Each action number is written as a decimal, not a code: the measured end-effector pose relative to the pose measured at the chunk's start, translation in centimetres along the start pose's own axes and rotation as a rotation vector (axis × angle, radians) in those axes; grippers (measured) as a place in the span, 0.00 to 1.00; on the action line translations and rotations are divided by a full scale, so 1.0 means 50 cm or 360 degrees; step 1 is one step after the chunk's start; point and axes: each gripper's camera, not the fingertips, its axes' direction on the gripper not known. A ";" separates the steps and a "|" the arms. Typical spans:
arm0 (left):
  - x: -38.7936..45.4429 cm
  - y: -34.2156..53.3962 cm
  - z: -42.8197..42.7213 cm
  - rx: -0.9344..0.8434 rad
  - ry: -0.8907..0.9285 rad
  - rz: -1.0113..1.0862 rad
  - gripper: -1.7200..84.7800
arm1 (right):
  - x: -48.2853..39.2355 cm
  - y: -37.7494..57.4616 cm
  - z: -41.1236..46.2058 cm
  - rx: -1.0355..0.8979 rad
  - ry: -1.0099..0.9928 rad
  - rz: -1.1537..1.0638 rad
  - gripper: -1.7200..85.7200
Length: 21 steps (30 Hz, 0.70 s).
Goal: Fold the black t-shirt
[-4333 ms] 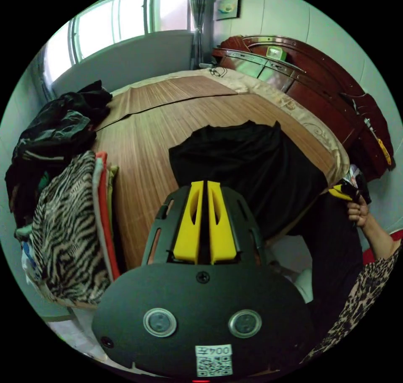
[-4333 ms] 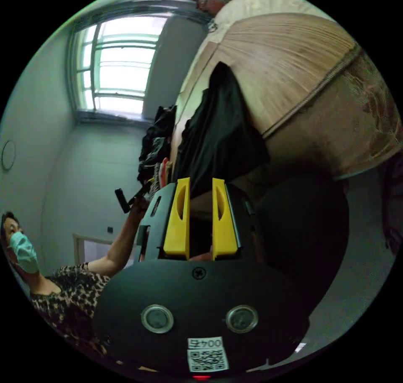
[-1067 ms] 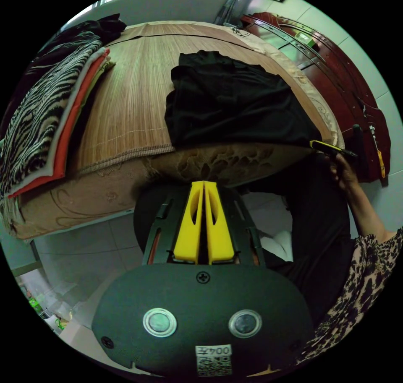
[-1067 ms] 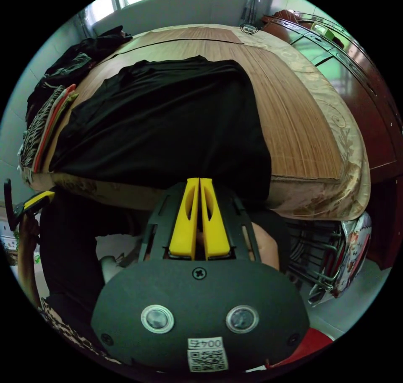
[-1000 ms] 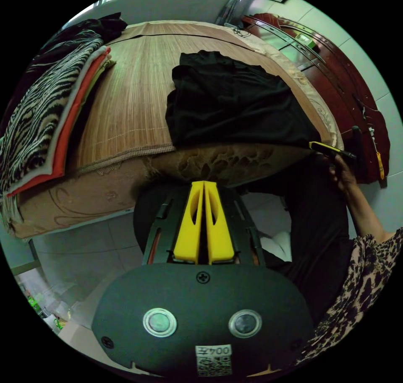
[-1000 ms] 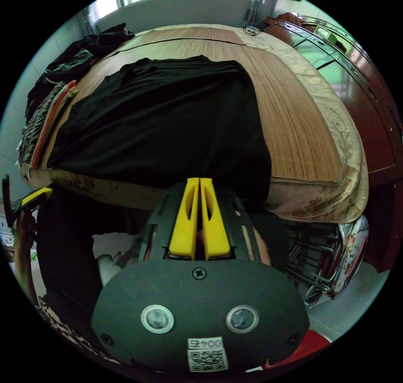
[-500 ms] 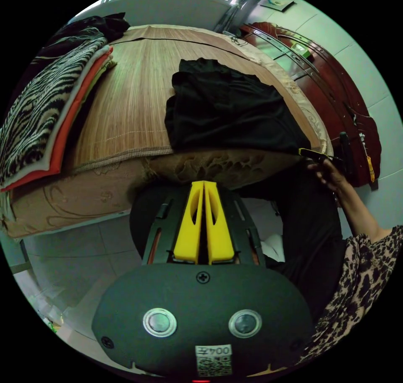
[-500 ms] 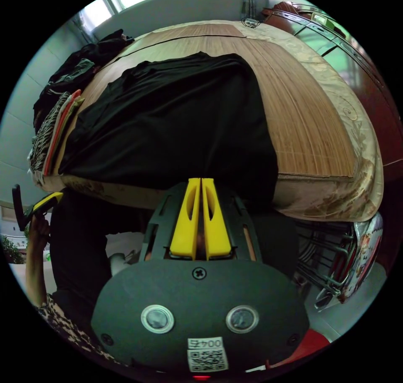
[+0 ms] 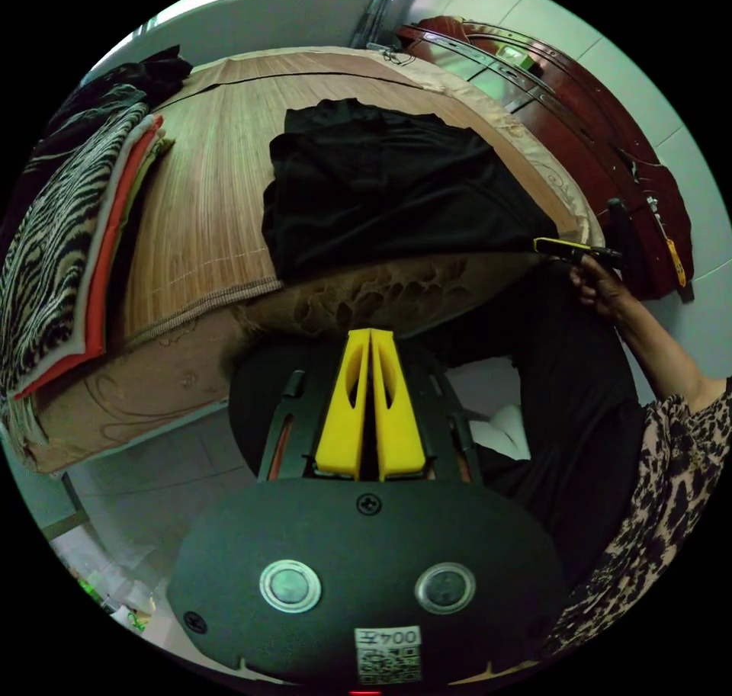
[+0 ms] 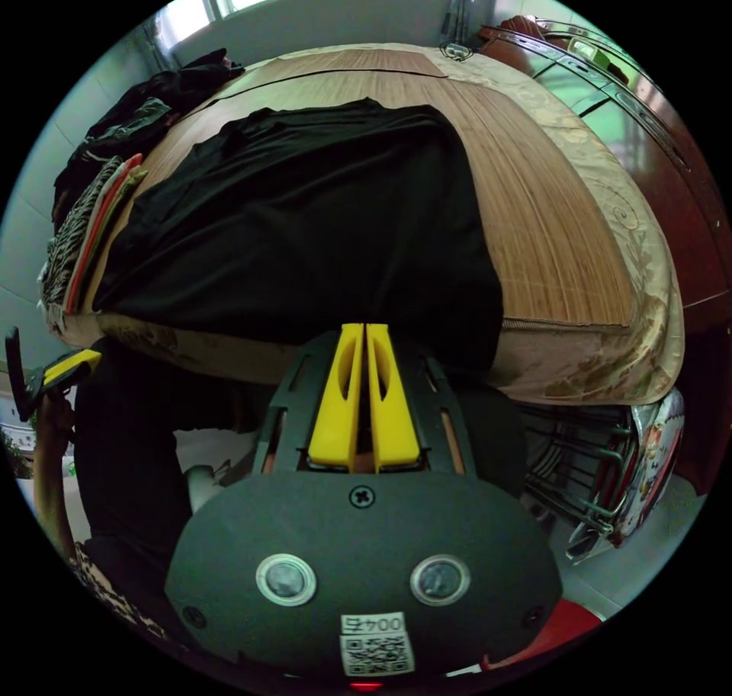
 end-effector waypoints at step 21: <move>-0.086 -0.865 -0.029 -0.0039 -0.0148 0.0574 0.15 | 0.177 -0.759 -0.147 0.0049 -0.0339 -0.0639 0.14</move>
